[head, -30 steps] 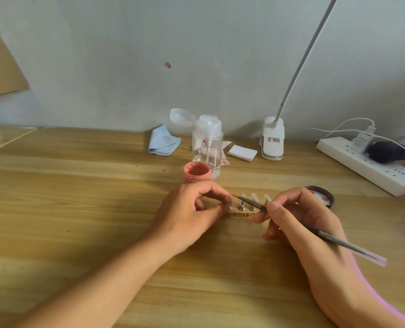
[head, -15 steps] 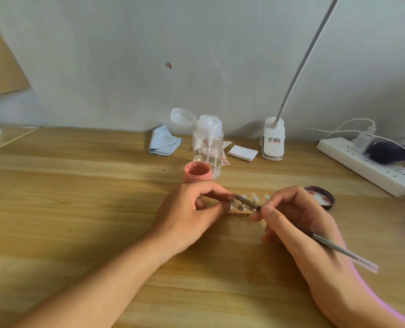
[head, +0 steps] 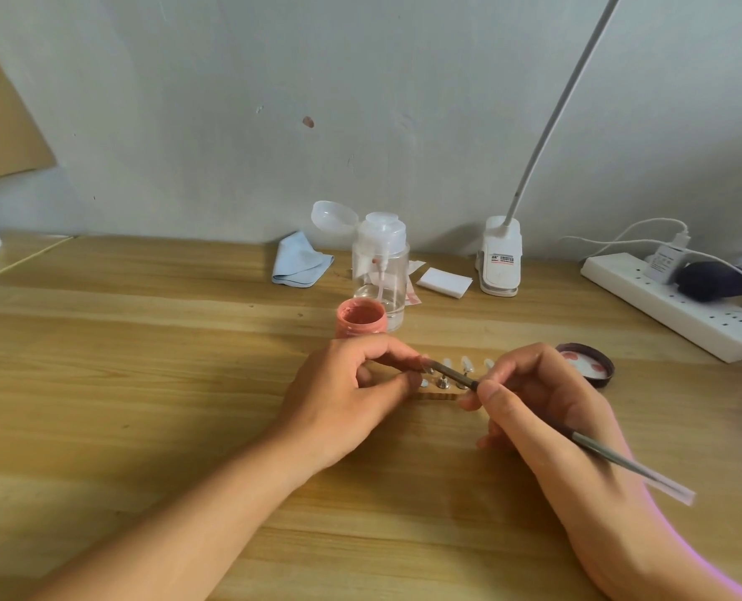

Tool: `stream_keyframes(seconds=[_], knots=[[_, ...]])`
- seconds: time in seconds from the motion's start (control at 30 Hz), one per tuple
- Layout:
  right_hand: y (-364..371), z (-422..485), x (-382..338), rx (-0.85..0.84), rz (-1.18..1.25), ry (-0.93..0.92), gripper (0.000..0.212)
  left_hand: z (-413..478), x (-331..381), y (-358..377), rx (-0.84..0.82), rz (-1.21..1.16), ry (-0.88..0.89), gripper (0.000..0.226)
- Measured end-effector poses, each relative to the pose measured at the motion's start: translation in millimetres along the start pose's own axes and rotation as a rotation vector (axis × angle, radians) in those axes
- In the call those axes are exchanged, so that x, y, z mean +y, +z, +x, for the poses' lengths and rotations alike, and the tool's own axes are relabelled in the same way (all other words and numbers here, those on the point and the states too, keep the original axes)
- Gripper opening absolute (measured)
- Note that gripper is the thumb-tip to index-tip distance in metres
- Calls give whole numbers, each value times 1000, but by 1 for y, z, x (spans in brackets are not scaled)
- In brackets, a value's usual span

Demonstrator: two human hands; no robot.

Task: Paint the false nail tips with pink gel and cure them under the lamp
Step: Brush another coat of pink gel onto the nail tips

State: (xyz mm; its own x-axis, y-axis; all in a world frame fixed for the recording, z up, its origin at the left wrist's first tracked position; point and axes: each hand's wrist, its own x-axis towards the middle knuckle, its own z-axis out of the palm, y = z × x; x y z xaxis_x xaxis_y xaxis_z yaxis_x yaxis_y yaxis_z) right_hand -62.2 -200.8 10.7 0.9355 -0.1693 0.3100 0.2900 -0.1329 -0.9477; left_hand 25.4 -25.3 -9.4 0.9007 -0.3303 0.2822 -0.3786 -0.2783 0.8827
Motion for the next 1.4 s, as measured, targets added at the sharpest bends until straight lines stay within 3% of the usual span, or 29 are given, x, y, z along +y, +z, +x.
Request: stream_keyframes(seconds=[0.33,0.53,0.63,0.8,0.9,1.4], knots=[[-1,-1,0,44,11,2,18,-1,3,0,-17,14,14,19],[0,-4,-5,95,-2,-92,3,-1,2,0,-16,38,19,20],[2,-6,-9,90,7,-139,15,-1,3,-1,-21,39,2,21],[-1,-1,-3,62,61,-59,19,0,4,1,-24,-5,-16,22],[-5,2,4,55,97,-1,6,-1,4,1,-16,-7,-11,25],[-3,1,4,22,-1,-15,9,-1,3,1,-9,23,2,24]])
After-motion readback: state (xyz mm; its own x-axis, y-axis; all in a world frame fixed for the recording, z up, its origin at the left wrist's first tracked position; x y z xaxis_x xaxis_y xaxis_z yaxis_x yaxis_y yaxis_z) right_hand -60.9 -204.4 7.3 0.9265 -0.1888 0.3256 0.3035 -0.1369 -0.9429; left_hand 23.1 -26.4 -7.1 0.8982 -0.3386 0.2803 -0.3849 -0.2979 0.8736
